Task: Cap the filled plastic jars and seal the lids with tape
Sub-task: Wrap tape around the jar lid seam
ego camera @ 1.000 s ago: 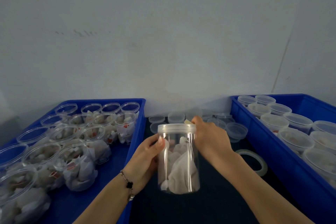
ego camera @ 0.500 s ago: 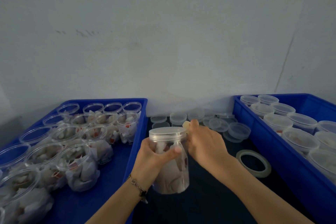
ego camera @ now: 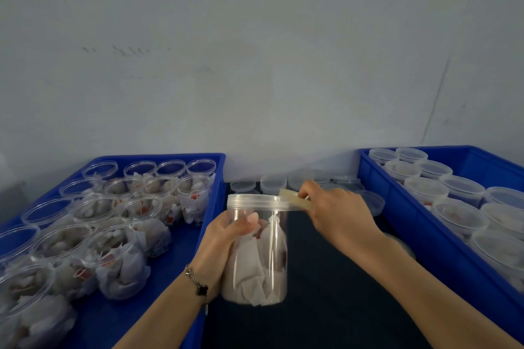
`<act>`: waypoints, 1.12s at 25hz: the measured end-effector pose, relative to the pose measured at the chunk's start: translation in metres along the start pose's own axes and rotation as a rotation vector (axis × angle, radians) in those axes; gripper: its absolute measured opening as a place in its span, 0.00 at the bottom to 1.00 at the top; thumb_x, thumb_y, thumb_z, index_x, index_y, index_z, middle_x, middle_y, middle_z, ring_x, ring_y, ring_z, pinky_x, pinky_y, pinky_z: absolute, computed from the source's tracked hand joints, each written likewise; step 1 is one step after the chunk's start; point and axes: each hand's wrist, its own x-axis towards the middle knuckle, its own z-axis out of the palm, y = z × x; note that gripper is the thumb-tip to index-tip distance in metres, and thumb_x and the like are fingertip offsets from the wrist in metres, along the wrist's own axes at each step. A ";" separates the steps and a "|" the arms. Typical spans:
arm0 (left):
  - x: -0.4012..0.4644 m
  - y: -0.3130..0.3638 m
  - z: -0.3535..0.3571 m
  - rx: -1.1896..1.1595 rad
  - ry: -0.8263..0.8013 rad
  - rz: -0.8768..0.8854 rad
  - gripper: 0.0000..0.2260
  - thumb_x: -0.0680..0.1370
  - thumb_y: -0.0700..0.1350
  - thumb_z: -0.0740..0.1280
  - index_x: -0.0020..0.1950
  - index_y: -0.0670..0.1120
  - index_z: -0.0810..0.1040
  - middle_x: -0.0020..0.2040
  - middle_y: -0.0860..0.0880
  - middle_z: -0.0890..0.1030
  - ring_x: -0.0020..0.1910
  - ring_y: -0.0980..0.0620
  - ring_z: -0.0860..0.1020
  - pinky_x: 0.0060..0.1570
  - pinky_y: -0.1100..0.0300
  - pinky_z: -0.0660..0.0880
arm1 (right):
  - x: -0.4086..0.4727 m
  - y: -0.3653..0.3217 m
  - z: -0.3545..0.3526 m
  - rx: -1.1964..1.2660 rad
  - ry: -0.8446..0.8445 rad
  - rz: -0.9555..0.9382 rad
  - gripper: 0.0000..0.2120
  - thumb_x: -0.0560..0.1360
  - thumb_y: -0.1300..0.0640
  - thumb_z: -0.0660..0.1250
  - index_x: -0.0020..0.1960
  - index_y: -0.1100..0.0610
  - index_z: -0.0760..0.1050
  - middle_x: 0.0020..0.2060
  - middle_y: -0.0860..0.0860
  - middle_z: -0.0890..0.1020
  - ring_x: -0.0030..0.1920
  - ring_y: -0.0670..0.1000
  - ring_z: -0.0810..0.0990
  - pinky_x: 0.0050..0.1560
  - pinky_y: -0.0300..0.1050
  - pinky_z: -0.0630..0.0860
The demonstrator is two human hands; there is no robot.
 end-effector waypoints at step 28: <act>0.006 -0.007 0.000 0.294 0.030 0.014 0.13 0.65 0.56 0.75 0.49 0.63 0.82 0.49 0.57 0.83 0.53 0.54 0.79 0.54 0.58 0.76 | -0.006 -0.041 0.012 0.060 -0.067 0.244 0.14 0.78 0.60 0.62 0.61 0.56 0.62 0.41 0.49 0.80 0.37 0.51 0.79 0.31 0.42 0.68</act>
